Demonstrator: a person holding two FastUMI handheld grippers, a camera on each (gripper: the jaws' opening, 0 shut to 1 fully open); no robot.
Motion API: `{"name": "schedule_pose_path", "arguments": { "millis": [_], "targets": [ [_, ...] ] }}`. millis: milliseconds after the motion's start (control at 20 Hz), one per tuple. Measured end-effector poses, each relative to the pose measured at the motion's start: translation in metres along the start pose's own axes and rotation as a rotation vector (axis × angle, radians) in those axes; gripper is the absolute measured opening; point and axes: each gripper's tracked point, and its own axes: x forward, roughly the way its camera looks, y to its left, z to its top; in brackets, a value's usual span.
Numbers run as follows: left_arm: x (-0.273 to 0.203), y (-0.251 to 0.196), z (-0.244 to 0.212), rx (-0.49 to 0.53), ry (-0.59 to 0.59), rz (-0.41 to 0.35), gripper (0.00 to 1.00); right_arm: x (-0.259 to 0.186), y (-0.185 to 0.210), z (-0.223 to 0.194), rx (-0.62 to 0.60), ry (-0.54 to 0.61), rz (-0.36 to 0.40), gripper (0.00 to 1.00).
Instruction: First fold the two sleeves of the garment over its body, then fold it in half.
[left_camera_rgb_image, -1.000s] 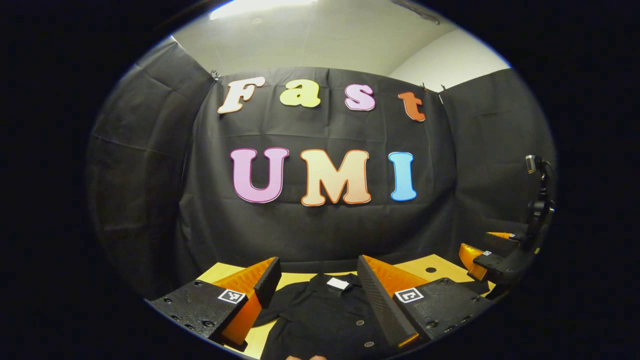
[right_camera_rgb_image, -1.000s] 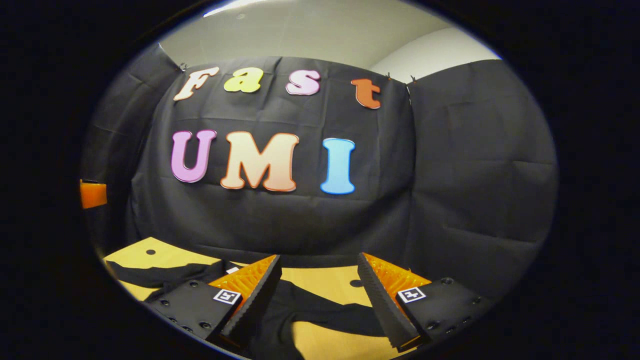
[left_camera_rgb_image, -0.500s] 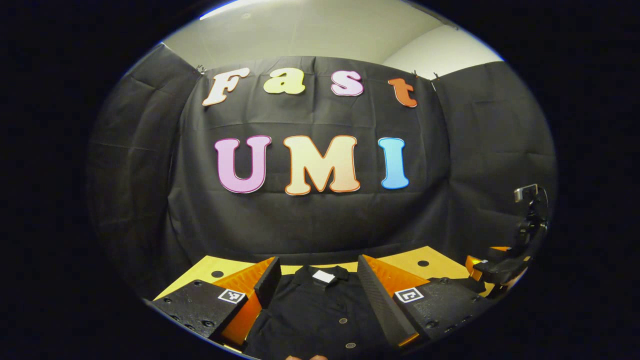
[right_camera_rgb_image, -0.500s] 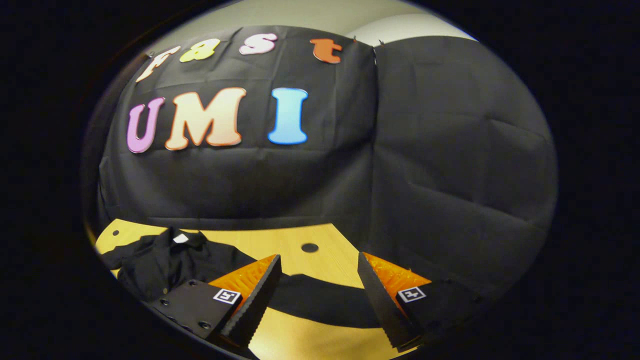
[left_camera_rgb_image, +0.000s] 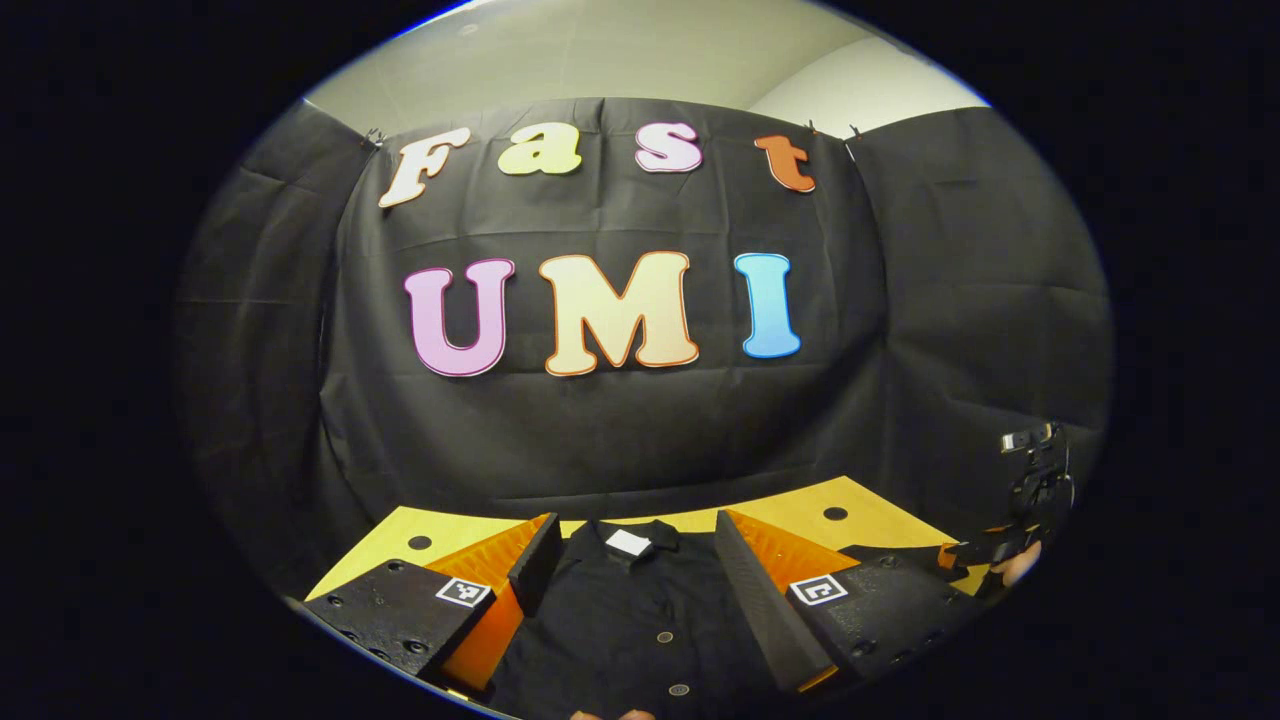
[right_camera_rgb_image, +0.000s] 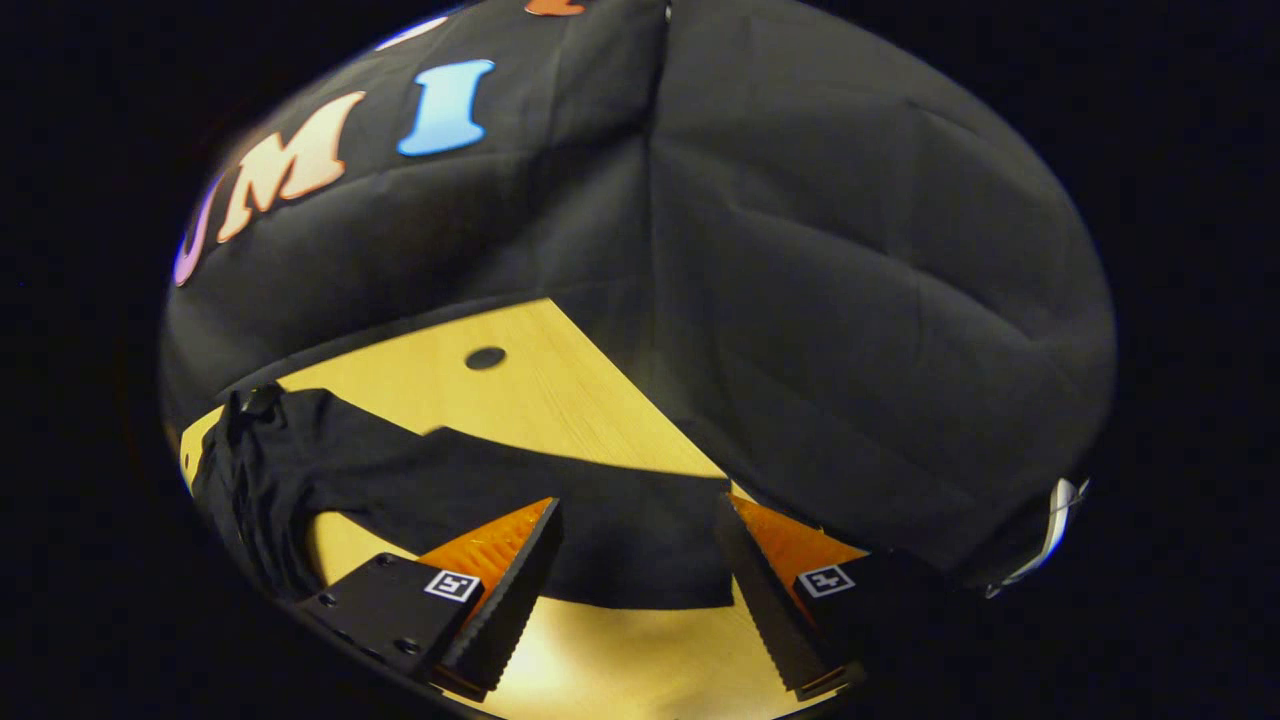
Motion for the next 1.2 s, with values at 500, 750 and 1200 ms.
{"name": "schedule_pose_path", "arguments": {
  "millis": [500,750,1200],
  "targets": [
    [0.003,-0.025,0.002,0.021,0.012,-0.029,0.94,0.02,-0.014,-0.012,0.164,0.227,-0.013,0.98],
    [-0.003,-0.03,0.007,0.031,0.005,-0.036,0.94,0.022,-0.01,-0.008,0.151,0.237,-0.001,0.88],
    [-0.013,-0.015,0.006,0.02,0.007,-0.006,0.94,0.021,0.003,-0.006,0.2,0.251,0.043,0.14]
  ]
}}
